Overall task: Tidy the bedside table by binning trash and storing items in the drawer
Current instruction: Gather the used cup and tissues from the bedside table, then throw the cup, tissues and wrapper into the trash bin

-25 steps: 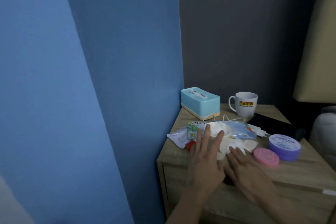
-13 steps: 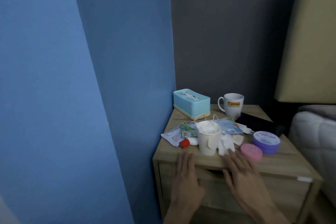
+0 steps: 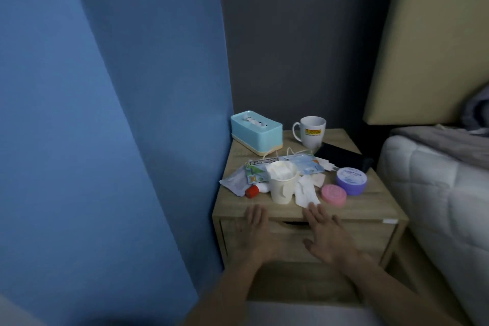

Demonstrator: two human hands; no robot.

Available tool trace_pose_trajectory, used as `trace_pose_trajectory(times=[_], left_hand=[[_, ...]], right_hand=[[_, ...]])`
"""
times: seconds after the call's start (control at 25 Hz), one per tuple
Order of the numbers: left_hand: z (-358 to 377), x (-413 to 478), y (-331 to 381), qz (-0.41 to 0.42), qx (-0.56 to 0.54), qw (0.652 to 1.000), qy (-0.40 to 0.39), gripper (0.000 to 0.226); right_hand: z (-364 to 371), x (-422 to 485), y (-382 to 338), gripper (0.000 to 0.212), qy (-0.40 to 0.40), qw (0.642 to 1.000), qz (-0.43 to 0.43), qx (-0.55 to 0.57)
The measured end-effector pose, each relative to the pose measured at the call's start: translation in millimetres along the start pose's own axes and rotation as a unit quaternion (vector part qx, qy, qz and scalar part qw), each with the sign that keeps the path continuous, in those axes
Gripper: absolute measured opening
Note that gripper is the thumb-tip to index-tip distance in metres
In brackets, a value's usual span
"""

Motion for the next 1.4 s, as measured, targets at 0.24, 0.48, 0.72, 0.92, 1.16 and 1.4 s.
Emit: trace_pose_trajectory(times=[0.24,0.48,0.72,0.92,1.16,1.4], left_hand=[[-198,-35,74,0.05,-0.023,0.998,0.037,0.063],[-424,-142,140,0.115,-0.087,0.985,0.093,0.053],[-501,-189,144,0.097,-0.099,0.98,0.142,0.047],[-528,-218,125,-0.073,-0.067,0.955,0.28,0.045],[-546,-298,122,-0.357,-0.04,0.862,0.358,0.046],[-498,-405,101,-0.533,-0.049,0.762,0.364,0.048]], right_hand=[[-215,3,-27,0.065,-0.004,1.0,0.02,0.009],[-462,-50,-68,0.055,0.081,0.988,0.025,0.131],[-558,-73,-94,0.057,0.121,0.979,-0.051,0.157],[-578,-35,-158,0.059,0.079,0.943,-0.282,0.158],[-590,-42,-223,0.055,0.008,0.814,-0.551,0.185],[-537,-95,-295,0.053,-0.092,0.727,-0.661,0.165]])
Point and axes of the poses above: each hand's wrist, its own x-axis towards the middle knuckle, its own z-axis out of the palm, y = z × x, the point moved 4 cm from there along x, towards the middle knuckle, and after that the axes turned 8 degrees about y, right-handed, at the moved point
